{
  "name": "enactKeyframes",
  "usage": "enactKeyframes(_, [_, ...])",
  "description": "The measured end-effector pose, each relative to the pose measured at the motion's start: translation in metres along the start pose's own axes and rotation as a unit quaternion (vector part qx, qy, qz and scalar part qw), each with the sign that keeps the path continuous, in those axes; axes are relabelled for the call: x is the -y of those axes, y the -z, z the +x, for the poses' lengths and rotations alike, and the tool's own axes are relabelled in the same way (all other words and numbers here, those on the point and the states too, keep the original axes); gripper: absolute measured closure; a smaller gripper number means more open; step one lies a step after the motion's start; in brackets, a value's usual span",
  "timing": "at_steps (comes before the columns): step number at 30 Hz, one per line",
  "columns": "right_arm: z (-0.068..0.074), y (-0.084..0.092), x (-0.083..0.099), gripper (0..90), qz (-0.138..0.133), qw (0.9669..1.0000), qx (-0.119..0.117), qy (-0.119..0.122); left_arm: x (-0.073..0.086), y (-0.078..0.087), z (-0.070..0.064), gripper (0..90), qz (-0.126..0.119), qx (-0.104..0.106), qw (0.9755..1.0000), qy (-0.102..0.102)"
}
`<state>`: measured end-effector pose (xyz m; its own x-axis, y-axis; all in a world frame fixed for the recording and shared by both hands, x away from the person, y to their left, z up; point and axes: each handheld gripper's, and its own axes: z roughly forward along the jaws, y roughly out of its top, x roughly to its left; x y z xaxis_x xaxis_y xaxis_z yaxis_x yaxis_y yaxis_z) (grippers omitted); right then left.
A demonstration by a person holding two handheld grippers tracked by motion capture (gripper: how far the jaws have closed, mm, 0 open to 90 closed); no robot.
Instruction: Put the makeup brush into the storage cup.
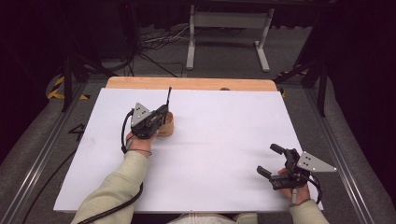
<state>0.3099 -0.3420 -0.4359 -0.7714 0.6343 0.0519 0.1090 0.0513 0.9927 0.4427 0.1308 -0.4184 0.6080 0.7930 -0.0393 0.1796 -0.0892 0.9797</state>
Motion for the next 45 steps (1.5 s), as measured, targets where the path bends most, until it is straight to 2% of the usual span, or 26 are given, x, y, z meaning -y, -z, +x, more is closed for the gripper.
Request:
enactKeyframes(16, [0.0,0.0,0.0,0.2,0.003,1.0,0.0,0.001,0.01,-0.001,-0.002,82.9,0.012,0.0,0.9999,0.003])
enactKeyframes(24, [0.0,-0.001,0.0,0.2,0.004,1.0,-0.003,-0.001,0.013,-0.003,-0.004,82.8,0.019,-0.001,0.9998,-0.006])
enactKeyframes(31, [0.0,-0.001,0.0,0.2,0.003,1.0,-0.003,0.0,0.015,-0.002,-0.003,82.4,0.025,-0.002,0.9997,0.002])
enactKeyframes(33, [0.0,0.0,0.0,0.2,0.003,1.0,-0.003,-0.001,0.013,0.0,-0.003,82.1,0.024,0.0,0.9997,-0.004])
enactKeyframes(37, [0.0,-0.001,0.0,0.2,0.001,1.0,-0.003,-0.002,0.012,0.004,-0.002,70.8,0.024,0.016,0.9996,0.006])
enactKeyframes(42, [0.0,-0.001,0.0,0.2,0.002,1.0,-0.005,0.0,0.011,0.008,0.0,51.0,0.019,0.037,0.9989,0.024])
enactKeyframes(43, [0.0,-0.001,0.0,0.2,0.002,1.0,-0.005,0.0,0.009,0.01,0.0,45.8,0.013,0.052,0.998,0.033])
enactKeyframes(45, [0.0,-0.001,0.0,0.2,0.002,1.0,-0.004,-0.001,0.008,0.012,0.001,39.3,0.011,0.059,0.9976,0.036])
